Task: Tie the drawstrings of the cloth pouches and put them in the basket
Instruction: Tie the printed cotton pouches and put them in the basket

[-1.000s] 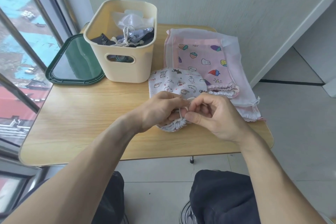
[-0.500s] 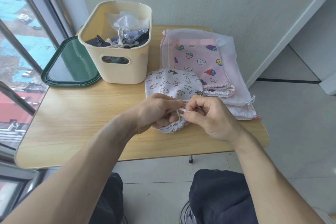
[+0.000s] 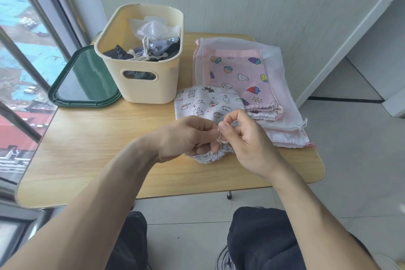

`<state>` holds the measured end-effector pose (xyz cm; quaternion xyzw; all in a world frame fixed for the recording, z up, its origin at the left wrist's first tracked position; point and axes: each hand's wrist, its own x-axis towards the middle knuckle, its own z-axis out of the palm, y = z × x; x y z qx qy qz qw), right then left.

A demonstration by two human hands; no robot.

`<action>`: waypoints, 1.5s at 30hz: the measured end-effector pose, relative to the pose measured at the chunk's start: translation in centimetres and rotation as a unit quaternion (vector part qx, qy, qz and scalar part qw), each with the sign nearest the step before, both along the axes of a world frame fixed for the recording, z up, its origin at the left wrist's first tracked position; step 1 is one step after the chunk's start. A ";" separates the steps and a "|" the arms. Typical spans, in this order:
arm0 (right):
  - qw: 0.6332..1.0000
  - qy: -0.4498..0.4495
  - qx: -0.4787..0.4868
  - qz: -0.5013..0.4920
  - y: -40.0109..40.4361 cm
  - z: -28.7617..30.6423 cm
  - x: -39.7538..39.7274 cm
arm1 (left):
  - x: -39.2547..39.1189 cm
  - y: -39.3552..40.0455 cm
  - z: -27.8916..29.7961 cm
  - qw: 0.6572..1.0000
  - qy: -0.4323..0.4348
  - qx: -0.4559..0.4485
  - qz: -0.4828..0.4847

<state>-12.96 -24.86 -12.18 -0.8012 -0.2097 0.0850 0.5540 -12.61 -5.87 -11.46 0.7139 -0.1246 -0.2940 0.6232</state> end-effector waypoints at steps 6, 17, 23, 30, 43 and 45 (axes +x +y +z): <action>0.993 0.005 0.109 -0.038 -0.7 -0.5 1.1 | -0.5 -1.1 -0.2 0.987 -0.022 -0.058 0.150; 0.976 -0.179 -0.099 -0.073 -0.5 -0.7 0.8 | -0.3 -0.6 -1.0 0.987 -0.128 -0.010 0.094; 0.976 -0.182 -0.099 -0.075 -1.1 -0.9 1.1 | -0.5 -1.1 -1.1 0.988 -0.129 -0.015 0.085; 0.983 -0.156 -0.068 -0.077 -0.3 -0.9 1.1 | -1.0 -2.2 -1.2 0.970 -0.151 -0.058 0.180; 0.977 -0.157 -0.076 -0.121 0.5 -1.3 1.5 | -1.4 -5.0 -2.3 0.904 -0.240 0.054 0.349; 0.980 -0.139 -0.074 -0.118 0.4 -1.2 1.3 | -1.1 -4.9 -2.3 0.910 -0.246 0.054 0.329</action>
